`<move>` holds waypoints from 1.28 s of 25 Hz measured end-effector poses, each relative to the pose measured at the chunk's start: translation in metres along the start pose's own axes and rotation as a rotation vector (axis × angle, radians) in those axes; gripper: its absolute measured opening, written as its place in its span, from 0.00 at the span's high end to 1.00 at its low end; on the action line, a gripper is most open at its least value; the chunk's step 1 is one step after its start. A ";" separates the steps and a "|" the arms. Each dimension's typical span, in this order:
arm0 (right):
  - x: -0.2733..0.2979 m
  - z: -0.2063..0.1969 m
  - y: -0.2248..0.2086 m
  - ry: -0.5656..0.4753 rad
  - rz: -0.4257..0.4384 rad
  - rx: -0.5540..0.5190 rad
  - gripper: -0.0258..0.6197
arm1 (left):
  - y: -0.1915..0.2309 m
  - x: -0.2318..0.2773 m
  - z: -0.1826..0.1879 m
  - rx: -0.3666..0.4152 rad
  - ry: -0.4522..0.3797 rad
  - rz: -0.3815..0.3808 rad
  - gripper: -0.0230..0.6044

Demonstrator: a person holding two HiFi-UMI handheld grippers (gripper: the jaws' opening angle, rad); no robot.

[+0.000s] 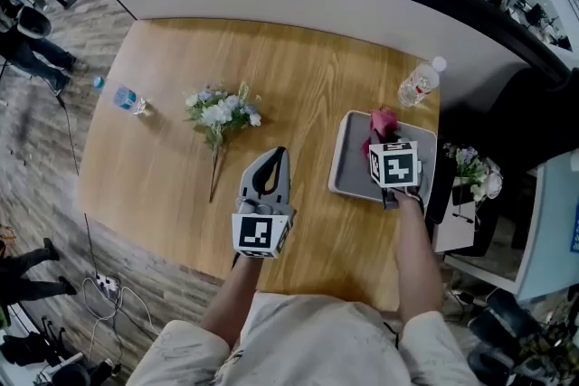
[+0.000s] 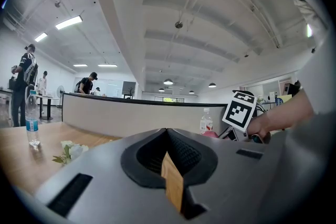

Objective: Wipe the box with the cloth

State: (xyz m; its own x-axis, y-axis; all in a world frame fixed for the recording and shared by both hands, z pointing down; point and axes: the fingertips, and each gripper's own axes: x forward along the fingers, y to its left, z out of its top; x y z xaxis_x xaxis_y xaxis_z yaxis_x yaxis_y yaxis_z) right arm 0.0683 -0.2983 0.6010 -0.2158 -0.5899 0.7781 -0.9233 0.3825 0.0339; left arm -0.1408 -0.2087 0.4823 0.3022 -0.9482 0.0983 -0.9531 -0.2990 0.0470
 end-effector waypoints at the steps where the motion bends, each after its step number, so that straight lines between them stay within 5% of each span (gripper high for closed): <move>1: -0.001 -0.002 -0.004 0.002 -0.006 0.004 0.87 | -0.002 0.001 0.000 0.001 0.000 -0.005 0.94; 32: -0.041 -0.052 -0.110 0.016 -0.143 0.139 0.87 | -0.057 0.018 -0.002 0.060 0.015 -0.105 0.94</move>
State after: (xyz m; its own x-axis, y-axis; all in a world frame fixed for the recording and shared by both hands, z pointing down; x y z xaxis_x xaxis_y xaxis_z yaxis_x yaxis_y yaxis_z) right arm 0.1956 -0.2791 0.5980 -0.0749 -0.6192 0.7816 -0.9795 0.1928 0.0589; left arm -0.0807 -0.2082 0.4838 0.4001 -0.9097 0.1109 -0.9153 -0.4028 -0.0015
